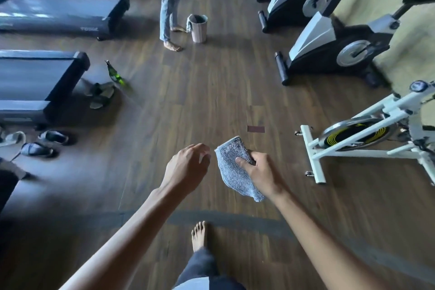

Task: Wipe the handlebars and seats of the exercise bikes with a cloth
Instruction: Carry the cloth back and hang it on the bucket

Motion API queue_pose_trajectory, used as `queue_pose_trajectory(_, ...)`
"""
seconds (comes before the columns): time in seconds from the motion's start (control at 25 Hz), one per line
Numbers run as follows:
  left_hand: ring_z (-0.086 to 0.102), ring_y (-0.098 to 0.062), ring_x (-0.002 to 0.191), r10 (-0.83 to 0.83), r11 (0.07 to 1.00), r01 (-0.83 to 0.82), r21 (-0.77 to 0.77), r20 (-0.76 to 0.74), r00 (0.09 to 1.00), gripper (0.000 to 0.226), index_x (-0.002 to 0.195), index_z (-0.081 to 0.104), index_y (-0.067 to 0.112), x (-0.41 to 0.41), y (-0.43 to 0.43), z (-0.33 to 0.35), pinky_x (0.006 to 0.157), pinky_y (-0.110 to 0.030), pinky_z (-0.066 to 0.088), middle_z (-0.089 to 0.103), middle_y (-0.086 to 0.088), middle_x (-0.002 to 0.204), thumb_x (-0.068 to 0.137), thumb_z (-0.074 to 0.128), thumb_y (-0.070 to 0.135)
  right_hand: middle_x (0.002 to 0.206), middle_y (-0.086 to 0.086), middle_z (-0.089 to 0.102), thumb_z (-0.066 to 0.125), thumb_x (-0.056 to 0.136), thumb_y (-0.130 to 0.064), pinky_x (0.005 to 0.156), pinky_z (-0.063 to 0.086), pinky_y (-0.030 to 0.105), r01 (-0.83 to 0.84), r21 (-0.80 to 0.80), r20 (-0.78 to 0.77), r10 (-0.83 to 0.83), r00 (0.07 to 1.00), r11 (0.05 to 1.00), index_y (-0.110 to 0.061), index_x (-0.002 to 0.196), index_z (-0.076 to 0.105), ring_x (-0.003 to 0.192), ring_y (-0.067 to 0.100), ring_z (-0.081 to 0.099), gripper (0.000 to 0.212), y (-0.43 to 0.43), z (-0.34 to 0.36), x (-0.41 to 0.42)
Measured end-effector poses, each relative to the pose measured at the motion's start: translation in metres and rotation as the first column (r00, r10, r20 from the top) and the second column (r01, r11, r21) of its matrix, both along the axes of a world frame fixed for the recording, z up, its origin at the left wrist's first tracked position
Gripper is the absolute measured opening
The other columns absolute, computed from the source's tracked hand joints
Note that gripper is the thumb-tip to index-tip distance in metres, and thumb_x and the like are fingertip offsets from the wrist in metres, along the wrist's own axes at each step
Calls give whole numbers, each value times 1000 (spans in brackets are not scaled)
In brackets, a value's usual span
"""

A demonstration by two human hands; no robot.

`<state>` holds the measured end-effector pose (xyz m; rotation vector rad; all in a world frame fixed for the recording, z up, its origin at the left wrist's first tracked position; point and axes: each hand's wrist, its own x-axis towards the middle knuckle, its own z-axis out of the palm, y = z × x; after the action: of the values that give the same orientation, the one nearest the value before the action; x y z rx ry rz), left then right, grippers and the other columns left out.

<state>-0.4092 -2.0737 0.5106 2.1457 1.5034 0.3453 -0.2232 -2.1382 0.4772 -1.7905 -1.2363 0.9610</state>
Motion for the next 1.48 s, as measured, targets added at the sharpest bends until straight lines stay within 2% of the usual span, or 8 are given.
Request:
queue_pose_trajectory(0.16,62,-24,99,-96,995,95,-11,-22,995,19,105,64,27,13,125,2,76,-32,48,67,5,106,98,47,31,60,-9,55,67,93,-30,55,34,30,106,9,0,-106,994,994,-9,78,65,56,8,45,26,116,0,16)
queue_pose_trajectory(0.36,60,-20,97,-137,990,137,-20,-40,990,17,101,62,27,51,278,1,73,-31,44,65,9,106,97,47,30,59,-12,53,65,95,-18,53,35,23,169,10,-47,-168,985,986,-14,75,65,52,0,44,21,256,1,49)
queue_pose_trajectory(0.48,60,-22,98,-157,987,155,-36,-55,986,18,103,63,26,85,365,-7,75,-32,45,66,7,107,97,46,30,57,-13,54,66,95,-21,55,35,29,190,4,-103,-189,977,982,-12,74,64,54,4,46,23,344,-15,82)
queue_pose_trajectory(0.6,60,-22,99,-144,988,139,-68,-62,988,19,103,63,26,121,448,-11,77,-32,46,67,6,106,97,46,29,61,-9,53,64,90,-32,58,35,31,193,-9,-96,-193,976,981,-4,78,62,59,12,45,30,432,-24,118)
queue_pose_trajectory(0.84,61,-22,98,-26,995,20,-94,-67,997,18,105,63,27,165,623,-4,77,-32,47,67,8,106,97,48,30,61,-10,55,64,92,-30,58,37,30,99,-63,-44,-102,994,993,-7,79,63,58,10,47,27,622,-10,176)
queue_pose_trajectory(1.08,61,-21,103,25,993,-33,-117,-69,997,19,110,63,27,166,797,-21,75,-28,42,67,7,112,98,49,30,67,-3,58,63,96,-27,54,35,29,-18,-104,23,20,1000,994,-6,82,64,58,10,47,26,808,-16,178)
queue_pose_trajectory(1.32,60,-21,107,-42,993,34,-115,-63,997,21,111,64,27,175,994,-18,79,-31,44,67,7,115,98,48,31,74,8,70,64,95,-26,60,47,36,66,-80,25,-64,998,995,-6,88,69,64,14,56,21,990,-17,178)
queue_pose_trajectory(1.48,60,-21,105,-79,989,72,-130,-49,996,20,110,63,26,201,1108,-17,77,-30,44,67,6,113,97,48,30,63,-1,57,67,92,-29,57,38,34,107,-76,-55,-111,992,991,-5,80,65,59,12,48,27,1102,-21,198)
